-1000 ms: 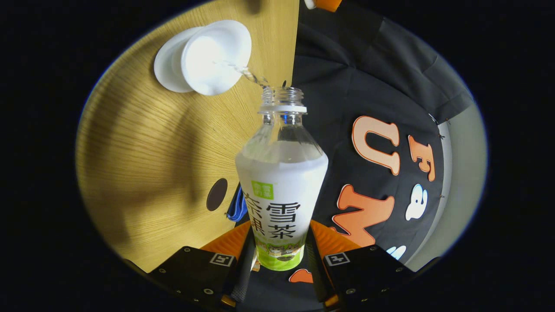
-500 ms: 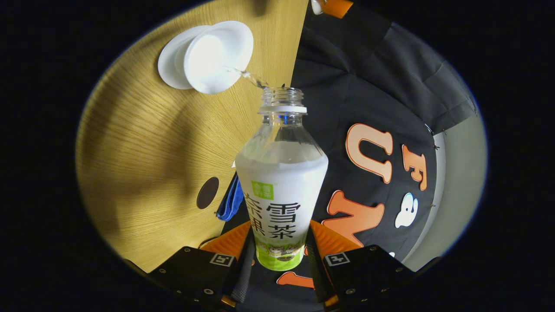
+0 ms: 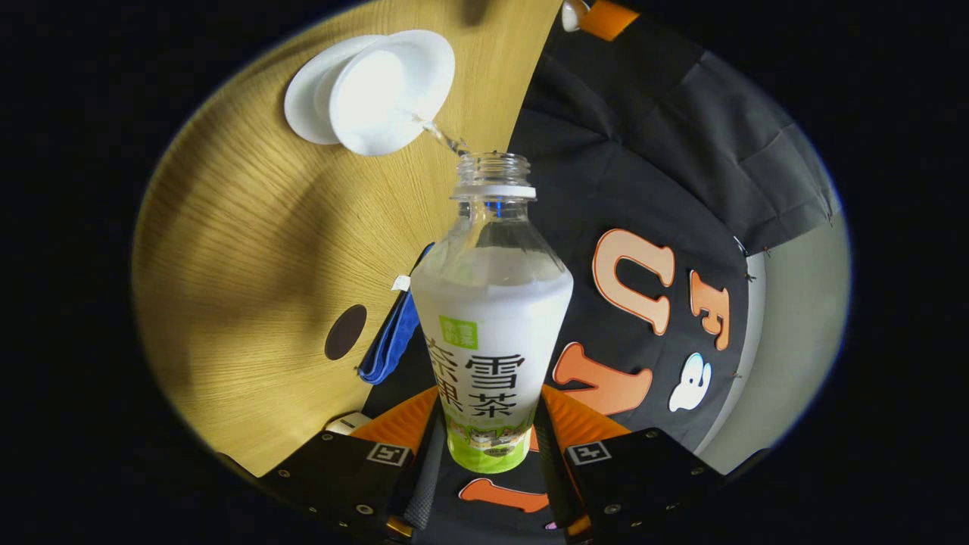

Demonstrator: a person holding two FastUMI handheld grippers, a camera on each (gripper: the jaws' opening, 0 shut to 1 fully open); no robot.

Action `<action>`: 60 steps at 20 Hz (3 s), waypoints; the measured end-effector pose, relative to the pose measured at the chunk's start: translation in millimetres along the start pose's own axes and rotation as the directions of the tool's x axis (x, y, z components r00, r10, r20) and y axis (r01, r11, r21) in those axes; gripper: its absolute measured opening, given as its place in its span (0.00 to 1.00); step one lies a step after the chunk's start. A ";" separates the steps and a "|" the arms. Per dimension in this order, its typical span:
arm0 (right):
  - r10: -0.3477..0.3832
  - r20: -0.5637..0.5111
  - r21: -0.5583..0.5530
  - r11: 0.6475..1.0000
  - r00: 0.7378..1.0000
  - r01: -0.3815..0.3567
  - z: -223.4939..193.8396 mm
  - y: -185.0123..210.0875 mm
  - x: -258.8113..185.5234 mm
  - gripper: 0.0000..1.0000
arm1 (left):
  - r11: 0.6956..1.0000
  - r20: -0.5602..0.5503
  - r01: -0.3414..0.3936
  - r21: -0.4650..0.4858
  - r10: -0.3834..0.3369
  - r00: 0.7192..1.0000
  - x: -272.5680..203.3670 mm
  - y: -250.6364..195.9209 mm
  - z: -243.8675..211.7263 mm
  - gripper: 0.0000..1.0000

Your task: Open the teacup lid with one hand, grasp the water bottle and pour water into the teacup with the other hand; after pouring, place the water bottle on the coaster and then close the teacup lid.

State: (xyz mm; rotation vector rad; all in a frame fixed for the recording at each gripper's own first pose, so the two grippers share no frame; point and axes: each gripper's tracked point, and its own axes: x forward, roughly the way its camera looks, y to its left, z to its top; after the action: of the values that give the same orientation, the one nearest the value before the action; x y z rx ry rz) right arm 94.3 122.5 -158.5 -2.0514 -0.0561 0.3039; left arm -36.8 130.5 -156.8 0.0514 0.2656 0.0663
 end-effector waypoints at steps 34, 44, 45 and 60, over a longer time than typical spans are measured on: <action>-0.003 0.080 0.050 0.999 0.997 -0.001 23.6 -2.9 -5.3 0.61 | 1.000 0.013 0.000 0.011 0.000 1.000 -5.4 -2.0 6.8 0.28; 0.114 0.085 0.333 0.933 0.990 -0.136 29.3 29.8 -13.9 0.61 | 0.999 0.017 -0.035 0.016 0.035 0.999 -7.6 5.6 11.6 0.28; 0.114 0.085 0.358 0.924 0.990 -0.137 28.6 26.9 -16.3 0.61 | 0.999 0.019 -0.035 0.017 0.035 0.999 -8.1 5.0 13.6 0.28; 0.197 0.057 0.891 0.432 0.979 -0.139 -15.7 32.4 -38.6 0.62 | 1.000 0.049 0.004 0.003 -0.005 0.999 -2.2 -22.0 33.8 0.28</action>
State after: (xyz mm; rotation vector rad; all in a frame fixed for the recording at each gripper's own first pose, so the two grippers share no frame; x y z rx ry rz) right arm 57.8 86.9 -172.3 -0.9634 0.3041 0.3053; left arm -28.7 107.0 -125.0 0.0555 0.2165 0.0600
